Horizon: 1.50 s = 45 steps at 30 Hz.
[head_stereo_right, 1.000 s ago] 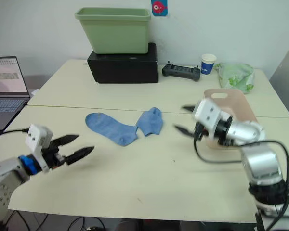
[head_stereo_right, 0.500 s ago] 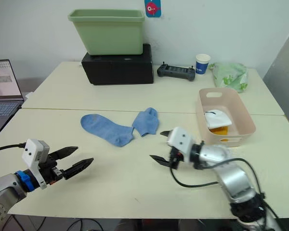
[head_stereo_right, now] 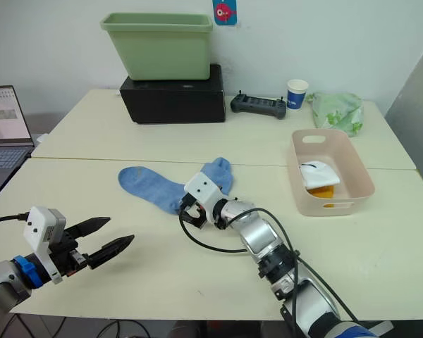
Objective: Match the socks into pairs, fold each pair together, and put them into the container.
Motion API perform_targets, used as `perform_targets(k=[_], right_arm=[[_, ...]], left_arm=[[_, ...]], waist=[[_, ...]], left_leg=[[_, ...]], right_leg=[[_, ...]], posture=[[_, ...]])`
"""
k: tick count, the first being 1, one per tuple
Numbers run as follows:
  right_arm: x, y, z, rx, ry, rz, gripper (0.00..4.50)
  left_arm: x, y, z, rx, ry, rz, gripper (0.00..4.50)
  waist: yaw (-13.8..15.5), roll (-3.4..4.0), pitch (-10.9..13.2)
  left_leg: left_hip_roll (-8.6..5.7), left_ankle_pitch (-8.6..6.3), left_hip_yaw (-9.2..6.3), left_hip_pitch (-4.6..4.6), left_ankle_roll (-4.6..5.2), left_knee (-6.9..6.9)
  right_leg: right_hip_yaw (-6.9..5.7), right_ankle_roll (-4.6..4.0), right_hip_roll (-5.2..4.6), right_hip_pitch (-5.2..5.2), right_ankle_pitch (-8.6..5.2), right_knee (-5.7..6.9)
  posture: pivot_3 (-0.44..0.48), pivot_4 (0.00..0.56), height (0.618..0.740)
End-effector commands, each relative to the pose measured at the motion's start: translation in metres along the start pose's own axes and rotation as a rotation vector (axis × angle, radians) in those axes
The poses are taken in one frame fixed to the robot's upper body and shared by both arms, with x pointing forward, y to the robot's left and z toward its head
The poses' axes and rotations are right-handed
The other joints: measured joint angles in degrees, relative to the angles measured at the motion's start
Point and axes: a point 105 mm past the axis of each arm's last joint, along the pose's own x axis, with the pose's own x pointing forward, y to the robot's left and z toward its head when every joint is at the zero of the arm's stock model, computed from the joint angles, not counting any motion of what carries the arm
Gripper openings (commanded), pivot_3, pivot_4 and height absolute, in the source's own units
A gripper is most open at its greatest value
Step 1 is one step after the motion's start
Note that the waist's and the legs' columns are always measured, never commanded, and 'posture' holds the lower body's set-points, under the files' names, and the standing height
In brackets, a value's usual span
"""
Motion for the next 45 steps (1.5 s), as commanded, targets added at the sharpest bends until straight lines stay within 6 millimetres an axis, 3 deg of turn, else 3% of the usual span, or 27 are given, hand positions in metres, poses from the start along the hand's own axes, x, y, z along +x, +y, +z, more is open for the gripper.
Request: perform_targets(k=[1, 10, 13, 17, 21, 25, 28, 31, 36, 42, 45], right_arm=[[0.009, -0.003, 0.010, -0.003, -0.030, -0.026, 3.15], [0.018, 0.008, 0.013, 0.085, -0.030, 0.029, 0.03], [0.011, 0.010, 0.013, 0.100, -0.039, 0.053, 0.03], [-0.031, 0.024, -0.002, 0.126, -0.018, 0.160, 0.03], [-0.058, 0.030, -0.008, 0.114, 0.009, 0.206, 0.03], [-0.124, 0.013, -0.034, 0.100, 0.113, 0.251, 0.03], [-0.148, 0.015, -0.041, 0.106, 0.161, 0.292, 0.03], [-0.160, 0.016, -0.048, 0.100, 0.202, 0.284, 0.03], [-0.162, 0.014, -0.052, 0.089, 0.224, 0.248, 0.03], [-0.165, 0.011, -0.054, 0.076, 0.234, 0.224, 0.03], [-0.166, 0.012, -0.055, 0.069, 0.243, 0.223, 0.00]], left_arm=[[-0.005, -0.001, 0.013, 0.052, -0.036, 0.021, 4.50], [-0.005, 0.003, 0.010, 0.056, -0.031, 0.036, 4.50], [-0.006, 0.008, 0.011, 0.050, -0.035, 0.057, 4.50], [-0.012, 0.022, 0.010, 0.034, -0.025, 0.100, 4.50], [-0.014, 0.027, 0.009, 0.023, -0.025, 0.115, 4.50], [-0.001, 0.031, 0.008, -0.026, -0.032, 0.113, 4.50], [0.013, 0.032, 0.008, -0.053, -0.020, 0.088, 4.50], [0.034, 0.033, 0.009, -0.072, -0.009, 0.051, 4.50], [0.073, 0.013, 0.007, -0.095, 0.050, -0.109, 4.50], [0.110, 0.023, 0.000, -0.051, 0.084, -0.094, 4.50], [0.122, 0.020, -0.003, -0.034, 0.087, -0.112, 3.89]], waist=[[0.0, 0.00, 0.0], [-0.2, -0.01, 0.0], [-0.2, -0.01, 0.0], [0.2, -0.06, 0.0], [0.3, -0.07, 0.0], [0.9, -0.02, 0.0], [1.2, -0.06, 0.0], [1.0, -0.09, -0.1], [1.0, -0.10, -0.1], [1.2, -0.10, -0.1], [1.2, -0.10, -0.1]], left_leg=[[0.00, 0.00, -0.01, 0.00, 0.00, 0.00], [0.01, 0.00, -0.02, 0.00, 0.00, -0.03], [0.02, 0.00, -0.02, 0.00, 0.00, -0.04], [0.00, -0.01, -0.10, -0.06, 0.01, -0.11], [-0.04, -0.01, -0.02, -0.05, 0.00, -0.10], [-0.02, 0.00, -0.08, -0.02, -0.01, -0.08], [-0.06, -0.01, 0.02, -0.03, 0.00, -0.05], [0.06, -0.01, -0.01, 0.00, 0.01, -0.07], [0.04, -0.01, -0.03, -0.04, 0.01, -0.05], [0.02, 0.00, -0.05, -0.04, 0.01, -0.03], [0.01, -0.01, -0.03, -0.07, 0.01, -0.02]], right_leg=[[-0.01, 0.01, 0.01, 0.00, 0.00, 0.00], [-0.01, -0.01, 0.02, -0.01, 0.00, 0.01], [-0.01, -0.01, 0.02, -0.02, 0.00, 0.01], [-0.08, -0.01, 0.00, -0.03, -0.01, -0.01], [-0.03, 0.07, -0.06, -0.02, -0.06, -0.06], [-0.08, 0.11, -0.04, 0.02, -0.12, -0.07], [0.02, 0.13, -0.06, 0.02, -0.13, -0.12], [0.01, 0.13, 0.08, 0.01, -0.12, -0.09], [0.03, 0.14, 0.15, 0.00, -0.12, -0.08], [-0.01, 0.15, 0.15, 0.00, -0.11, -0.08], [0.01, 0.15, 0.14, 0.01, -0.11, -0.09]], posture=[[0.000, 0.150, 0.730], [0.000, 0.150, 0.730], [0.000, 0.150, 0.730], [0.000, 0.150, 0.730], [0.000, 0.150, 0.730], [0.000, 0.150, 0.730], [0.000, 0.150, 0.730], [0.000, 0.150, 0.730], [0.000, 0.150, 0.730], [0.000, 0.150, 0.730], [0.000, 0.150, 0.730]])
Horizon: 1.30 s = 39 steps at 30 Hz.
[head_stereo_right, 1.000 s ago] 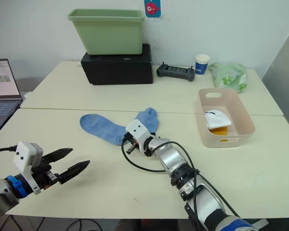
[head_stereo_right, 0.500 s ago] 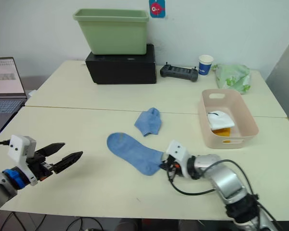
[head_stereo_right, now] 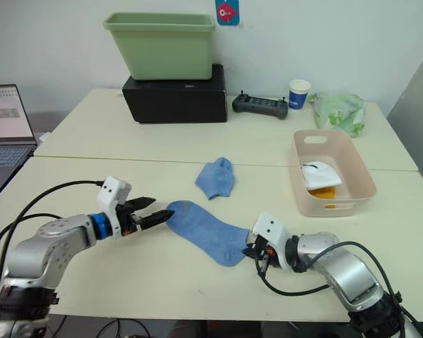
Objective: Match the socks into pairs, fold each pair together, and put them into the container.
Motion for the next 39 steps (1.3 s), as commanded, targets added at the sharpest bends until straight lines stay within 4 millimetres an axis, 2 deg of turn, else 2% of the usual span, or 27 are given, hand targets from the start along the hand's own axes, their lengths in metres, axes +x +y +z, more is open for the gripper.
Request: perform_targets(k=[1, 6, 12, 14, 17, 21, 23, 27, 32, 36, 39], right_arm=[[-0.005, 0.003, 0.008, -0.047, -0.027, -0.006, 0.00], [-0.007, 0.001, 0.006, -0.055, -0.020, -0.012, 0.00], [-0.010, -0.009, 0.010, -0.113, -0.060, -0.052, 0.00], [-0.012, -0.008, 0.016, -0.138, -0.086, -0.040, 0.00], [-0.017, 0.002, 0.021, -0.162, -0.108, 0.045, 0.00], [-0.022, 0.016, 0.018, -0.176, -0.087, 0.140, 0.00], [-0.023, 0.018, 0.014, -0.175, -0.070, 0.163, 0.00], [-0.020, 0.019, 0.003, -0.167, -0.020, 0.175, 0.00], [-0.015, 0.016, -0.003, -0.158, 0.029, 0.180, 0.00], [-0.013, 0.011, -0.002, -0.131, 0.036, 0.171, 0.00], [-0.015, 0.008, -0.002, -0.127, 0.042, 0.156, 0.74]], left_arm=[[0.012, -0.004, 0.003, 0.041, -0.009, -0.026, 3.56], [0.026, -0.027, -0.001, 0.043, 0.002, -0.129, 1.98], [0.011, -0.033, -0.003, 0.023, -0.021, -0.131, 0.02], [0.000, -0.034, -0.003, 0.002, -0.039, -0.111, 0.02], [-0.025, -0.042, -0.004, -0.064, -0.093, -0.067, 0.02], [-0.050, -0.057, -0.013, -0.134, -0.128, -0.001, 0.02], [-0.059, -0.064, -0.019, -0.162, -0.146, 0.037, 0.02], [-0.075, -0.080, -0.047, -0.237, -0.102, 0.100, 0.02], [-0.075, -0.094, -0.071, -0.275, -0.048, 0.132, 0.02], [-0.073, -0.098, -0.077, -0.291, -0.035, 0.119, 0.02], [-0.075, -0.098, -0.078, -0.255, -0.021, 0.115, 0.67]], waist=[[0.0, 0.00, 0.0], [0.0, 0.00, 0.0], [-0.1, 0.00, 0.0], [-0.2, 0.00, 0.0], [-0.3, -0.01, 0.0], [0.0, -0.01, 0.0], [0.0, -0.01, 0.0], [0.0, -0.03, 0.0], [0.1, -0.03, 0.0], [0.1, -0.03, 0.0], [0.1, -0.02, 0.0]], left_leg=[[0.00, 0.00, 0.00, 0.00, 0.00, 0.00], [0.00, 0.00, -0.03, 0.00, 0.00, 0.01], [0.02, 0.00, -0.03, 0.00, 0.00, 0.03], [0.02, 0.00, -0.03, 0.00, 0.00, 0.03], [0.03, 0.00, -0.03, 0.00, 0.00, 0.03], [0.00, 0.00, -0.05, 0.02, 0.00, 0.03], [-0.01, 0.00, -0.06, 0.04, 0.00, 0.05], [-0.06, 0.00, -0.04, 0.08, 0.00, 0.07], [-0.06, 0.00, -0.05, 0.08, 0.00, 0.06], [-0.09, 0.00, 0.00, 0.08, 0.00, 0.08], [-0.07, -0.01, -0.01, 0.07, 0.00, 0.06]], right_leg=[[0.01, 0.00, 0.00, 0.00, 0.00, 0.00], [-0.02, 0.00, 0.00, 0.02, 0.00, 0.01], [-0.01, 0.00, 0.00, 0.02, 0.00, 0.02], [-0.01, 0.00, 0.00, 0.02, 0.00, 0.02], [0.01, 0.01, 0.00, 0.02, 0.00, 0.02], [-0.02, 0.01, -0.11, 0.07, 0.00, 0.01], [-0.02, 0.01, -0.12, 0.11, 0.00, 0.00], [0.01, 0.02, -0.17, 0.15, -0.01, -0.03], [0.00, -0.01, -0.15, 0.13, -0.02, -0.03], [0.03, -0.01, -0.17, 0.12, -0.02, -0.04], [0.02, -0.04, -0.14, 0.09, -0.04, -0.05]], posture=[[0.000, 0.150, 0.730], [0.000, 0.150, 0.730], [0.000, 0.150, 0.730], [0.000, 0.150, 0.730], [0.000, 0.150, 0.730], [0.000, 0.150, 0.730], [0.000, 0.150, 0.730], [0.000, 0.150, 0.730], [0.000, 0.150, 0.730], [0.000, 0.150, 0.730], [0.000, 0.150, 0.730]])
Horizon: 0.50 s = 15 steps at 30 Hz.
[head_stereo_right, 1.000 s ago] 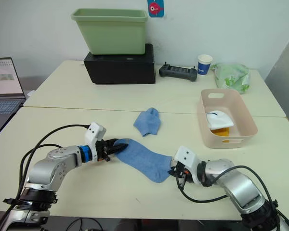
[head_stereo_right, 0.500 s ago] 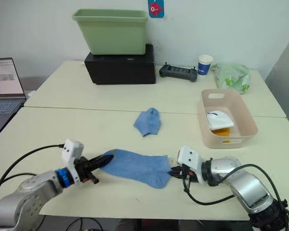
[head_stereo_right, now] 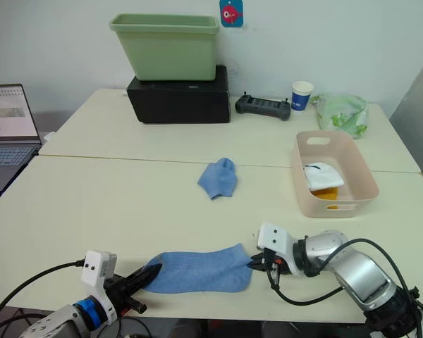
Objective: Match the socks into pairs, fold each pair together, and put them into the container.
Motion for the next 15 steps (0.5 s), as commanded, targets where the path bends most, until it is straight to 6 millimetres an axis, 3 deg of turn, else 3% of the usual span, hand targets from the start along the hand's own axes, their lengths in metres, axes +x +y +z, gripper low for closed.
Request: perform_targets(k=[1, 10, 12, 15], right_arm=[[-0.006, -0.003, 0.005, -0.024, -0.004, -0.015, 1.04], [-0.025, 0.000, 0.018, -0.083, -0.033, -0.015, 4.27], [-0.027, -0.001, 0.028, -0.094, -0.070, -0.027, 4.50], [-0.029, -0.005, 0.048, -0.122, -0.145, -0.048, 4.50]], left_arm=[[-0.003, -0.002, 0.004, 0.055, -0.014, -0.004, 0.94], [-0.025, 0.002, 0.014, 0.123, -0.032, 0.010, 3.80], [-0.031, 0.005, 0.022, 0.162, -0.044, 0.009, 4.42], [-0.041, 0.009, 0.048, 0.281, -0.087, -0.003, 4.47]], waist=[[0.0, 0.01, 0.0], [0.0, 0.01, 0.0], [0.0, 0.00, 0.0], [-0.1, -0.01, 0.0]], left_leg=[[0.00, 0.00, 0.01, 0.00, 0.00, -0.01], [0.02, 0.00, 0.02, 0.00, 0.00, -0.01], [0.02, 0.00, 0.00, -0.01, 0.00, -0.02], [0.05, 0.00, -0.01, -0.01, 0.00, -0.02]], right_leg=[[0.00, -0.02, 0.00, 0.00, -0.01, 0.00], [0.01, -0.18, 0.00, -0.05, -0.11, 0.01], [-0.02, -0.18, 0.00, -0.05, -0.11, 0.01], [-0.03, -0.18, 0.03, -0.08, -0.11, 0.03]], posture=[[0.000, 0.150, 0.730], [0.000, 0.150, 0.730], [0.000, 0.150, 0.730], [0.000, 0.150, 0.730]])
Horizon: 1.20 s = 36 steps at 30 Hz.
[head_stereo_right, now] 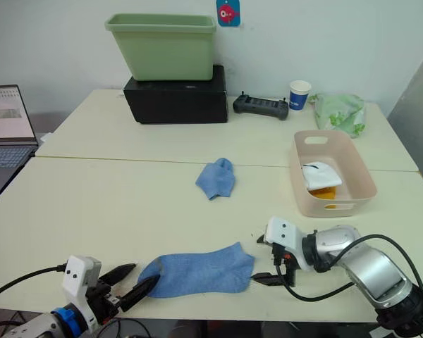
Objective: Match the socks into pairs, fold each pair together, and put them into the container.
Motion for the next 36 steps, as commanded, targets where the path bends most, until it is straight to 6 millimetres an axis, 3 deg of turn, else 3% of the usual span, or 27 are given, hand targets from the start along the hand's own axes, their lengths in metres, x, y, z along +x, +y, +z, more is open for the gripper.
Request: perform_targets(k=[1, 4, 12, 19, 25, 28, 36], right_arm=[[-0.005, -0.005, 0.030, -0.076, -0.099, -0.033, 4.50], [-0.002, -0.014, 0.044, -0.112, -0.150, -0.082, 4.50], [0.036, -0.076, 0.072, -0.360, -0.168, -0.413, 4.50], [0.093, -0.107, 0.077, -0.466, -0.083, -0.479, 4.50], [0.111, -0.124, 0.068, -0.495, -0.016, -0.488, 4.50], [0.111, -0.131, 0.070, -0.438, -0.029, -0.503, 3.89], [0.116, -0.129, 0.063, -0.362, -0.015, -0.447, 1.03]], left_arm=[[-0.010, 0.000, 0.037, 0.142, -0.092, -0.037, 4.47], [-0.004, -0.011, 0.056, 0.173, -0.120, -0.134, 4.47], [0.016, -0.008, 0.091, 0.236, -0.181, -0.194, 4.47], [0.019, -0.007, 0.092, 0.246, -0.186, -0.191, 4.47], [0.023, -0.013, 0.091, 0.246, -0.190, -0.201, 4.47], [0.024, -0.015, 0.088, 0.244, -0.186, -0.209, 4.50], [0.027, -0.018, 0.085, 0.246, -0.186, -0.215, 4.50]], waist=[[0.0, 0.02, 0.0], [0.1, 0.00, 0.0], [-0.3, 0.02, 0.0], [-1.0, 0.03, 0.0], [-0.9, 0.03, 0.0], [-1.0, 0.03, 0.0], [-0.9, 0.04, 0.0]], left_leg=[[-0.01, 0.00, 0.01, 0.01, 0.00, 0.00], [-0.04, 0.00, 0.04, -0.01, -0.01, 0.00], [-0.01, 0.00, 0.07, -0.01, -0.01, -0.02], [0.03, 0.01, 0.03, -0.02, -0.02, -0.08], [-0.02, 0.01, 0.04, -0.02, -0.02, -0.06], [0.00, 0.01, 0.03, 0.02, -0.02, -0.06], [0.00, 0.01, 0.01, 0.01, -0.02, -0.06]], right_leg=[[0.01, -0.01, 0.00, -0.01, -0.01, 0.01], [0.02, 0.01, -0.04, 0.01, 0.00, -0.02], [0.03, 0.14, 0.00, -0.03, 0.10, 0.01], [0.00, -0.06, 0.02, -0.04, 0.21, 0.04], [0.00, -0.14, -0.02, -0.01, 0.26, 0.04], [0.00, -0.13, -0.01, -0.01, 0.27, 0.08], [-0.01, -0.14, -0.01, -0.01, 0.27, 0.12]], posture=[[0.000, 0.150, 0.730], [0.000, 0.150, 0.730], [0.000, 0.150, 0.730], [0.000, 0.150, 0.730], [0.000, 0.150, 0.730], [0.000, 0.150, 0.730], [0.000, 0.150, 0.730]])
